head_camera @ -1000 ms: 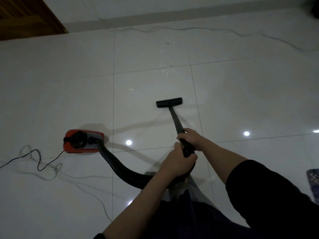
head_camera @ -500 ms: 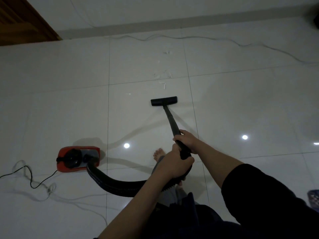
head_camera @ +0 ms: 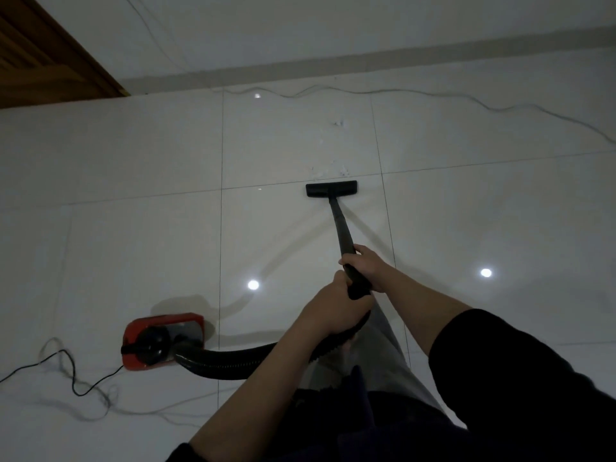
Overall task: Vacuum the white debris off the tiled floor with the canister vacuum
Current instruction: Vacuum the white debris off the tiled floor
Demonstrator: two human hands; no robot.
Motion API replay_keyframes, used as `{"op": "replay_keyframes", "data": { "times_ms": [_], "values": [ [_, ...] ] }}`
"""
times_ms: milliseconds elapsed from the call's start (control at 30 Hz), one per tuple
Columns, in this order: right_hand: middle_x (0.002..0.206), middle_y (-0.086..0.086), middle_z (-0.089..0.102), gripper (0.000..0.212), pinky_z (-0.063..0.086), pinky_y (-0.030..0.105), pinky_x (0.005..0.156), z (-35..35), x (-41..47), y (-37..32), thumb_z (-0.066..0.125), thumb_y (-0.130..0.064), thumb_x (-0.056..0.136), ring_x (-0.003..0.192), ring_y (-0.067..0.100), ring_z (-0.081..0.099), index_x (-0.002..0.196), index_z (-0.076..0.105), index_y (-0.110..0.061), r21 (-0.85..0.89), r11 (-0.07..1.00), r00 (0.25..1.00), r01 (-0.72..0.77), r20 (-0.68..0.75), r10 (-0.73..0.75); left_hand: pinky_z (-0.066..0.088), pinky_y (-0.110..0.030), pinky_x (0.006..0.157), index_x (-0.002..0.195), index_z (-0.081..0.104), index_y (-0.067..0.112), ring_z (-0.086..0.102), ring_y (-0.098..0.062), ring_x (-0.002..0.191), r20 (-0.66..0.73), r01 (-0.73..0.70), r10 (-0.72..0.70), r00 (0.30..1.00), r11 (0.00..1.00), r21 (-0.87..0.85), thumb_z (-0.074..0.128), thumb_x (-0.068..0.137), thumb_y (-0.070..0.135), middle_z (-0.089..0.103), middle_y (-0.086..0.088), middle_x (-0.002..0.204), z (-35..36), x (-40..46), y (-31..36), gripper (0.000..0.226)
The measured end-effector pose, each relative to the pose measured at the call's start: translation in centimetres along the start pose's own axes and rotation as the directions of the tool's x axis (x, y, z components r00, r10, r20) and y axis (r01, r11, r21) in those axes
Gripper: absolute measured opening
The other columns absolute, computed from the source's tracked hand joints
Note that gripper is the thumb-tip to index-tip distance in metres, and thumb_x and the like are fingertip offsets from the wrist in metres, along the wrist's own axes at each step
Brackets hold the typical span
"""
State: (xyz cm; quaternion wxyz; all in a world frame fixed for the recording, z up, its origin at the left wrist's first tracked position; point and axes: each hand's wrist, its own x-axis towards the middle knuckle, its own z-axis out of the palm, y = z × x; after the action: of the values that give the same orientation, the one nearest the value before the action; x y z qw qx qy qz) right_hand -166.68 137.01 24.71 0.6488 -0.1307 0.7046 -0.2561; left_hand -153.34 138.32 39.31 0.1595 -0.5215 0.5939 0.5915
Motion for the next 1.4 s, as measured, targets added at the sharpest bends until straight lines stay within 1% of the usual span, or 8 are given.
{"op": "replay_keyframes", "data": {
  "times_ms": [100,300,433,567,767,1033,1267,1400],
  "values": [
    [0.100,0.006,0.059,0.056,0.049,0.029,0.063,-0.6,1.8,-2.4,0.064,-0.011,0.090,0.085,0.020,0.060,0.141,0.041,-0.009,0.023,1.000,1.000,-0.011,0.003,0.010,0.053,-0.038,0.076,0.127,0.037,0.014,0.061,-0.024,0.081,-0.013,0.005,-0.004,1.000,0.999,0.048,0.053,0.094,0.034,0.061,-0.007,0.098,-2.1,1.9,1.8,0.042],
    [0.114,0.016,0.059,0.074,0.057,0.049,0.081,-1.1,5.5,-8.1,0.068,-0.017,0.084,0.093,0.035,0.062,0.149,0.033,-0.017,0.093,0.995,0.998,-0.048,0.043,0.045,0.058,-0.048,0.080,0.119,0.035,0.018,0.058,-0.019,0.064,0.002,0.038,-0.038,0.999,0.998,0.043,0.054,0.093,0.033,0.064,-0.010,0.092,-6.8,5.8,5.0,0.035],
    [0.123,0.013,0.058,0.075,0.052,0.034,0.065,-2.3,7.3,-11.9,0.065,-0.018,0.088,0.100,0.030,0.062,0.153,0.028,-0.021,0.055,0.997,0.998,-0.056,0.032,0.055,0.057,-0.040,0.069,0.119,0.037,0.020,0.062,-0.021,0.058,-0.015,0.049,-0.049,0.999,0.999,0.015,0.053,0.093,0.035,0.066,-0.007,0.082,-9.3,8.3,7.3,0.034],
    [0.117,0.010,0.059,0.075,0.053,0.034,0.065,-3.4,9.5,-14.9,0.064,-0.017,0.089,0.095,0.028,0.064,0.153,0.027,-0.022,0.040,0.996,0.997,-0.074,0.032,0.073,0.053,-0.031,0.053,0.118,0.036,0.021,0.059,-0.020,0.043,0.007,0.063,-0.063,0.998,0.996,-0.065,0.054,0.093,0.033,0.070,-0.010,0.073,-11.2,10.3,9.1,0.033],
    [0.119,0.012,0.060,0.073,0.053,0.034,0.063,-3.5,12.4,-18.4,0.064,-0.018,0.089,0.089,0.027,0.064,0.153,0.028,-0.023,0.021,0.996,0.996,-0.085,0.026,0.084,0.060,-0.048,0.073,0.114,0.037,0.022,0.063,-0.022,0.051,-0.011,0.036,-0.037,0.999,0.999,-0.016,0.054,0.090,0.038,0.072,-0.012,0.082,-14.4,13.8,10.1,0.034],
    [0.126,0.012,0.059,0.079,0.053,0.035,0.067,-2.6,15.6,-24.0,0.066,-0.019,0.087,0.098,0.029,0.064,0.154,0.025,-0.024,0.022,0.996,0.996,-0.087,0.003,0.087,0.056,-0.049,0.079,0.112,0.040,0.019,0.060,-0.024,0.066,-0.014,0.015,-0.015,1.000,1.000,0.010,0.056,0.090,0.039,0.066,-0.012,0.098,-20.3,17.0,11.8,0.034],
    [0.119,0.011,0.062,0.076,0.053,0.033,0.062,-1.0,17.8,-27.9,0.067,-0.019,0.087,0.090,0.027,0.066,0.152,0.028,-0.023,0.053,0.995,0.996,-0.086,-0.005,0.086,0.058,-0.039,0.060,0.117,0.038,0.021,0.062,-0.026,0.051,0.040,0.060,-0.057,0.998,0.996,-0.060,0.056,0.091,0.033,0.068,-0.010,0.068,-25.0,18.5,12.5,0.034],
    [0.116,0.011,0.062,0.078,0.058,0.042,0.078,-0.6,19.2,-29.1,0.068,-0.017,0.086,0.093,0.027,0.065,0.153,0.028,-0.021,0.081,0.994,0.997,-0.071,-0.026,0.073,0.060,-0.046,0.065,0.118,0.038,0.022,0.064,-0.029,0.052,0.060,0.081,-0.078,0.995,0.995,-0.061,0.056,0.091,0.035,0.068,-0.010,0.063,-26.6,19.2,12.9,0.035]
  ]
}}
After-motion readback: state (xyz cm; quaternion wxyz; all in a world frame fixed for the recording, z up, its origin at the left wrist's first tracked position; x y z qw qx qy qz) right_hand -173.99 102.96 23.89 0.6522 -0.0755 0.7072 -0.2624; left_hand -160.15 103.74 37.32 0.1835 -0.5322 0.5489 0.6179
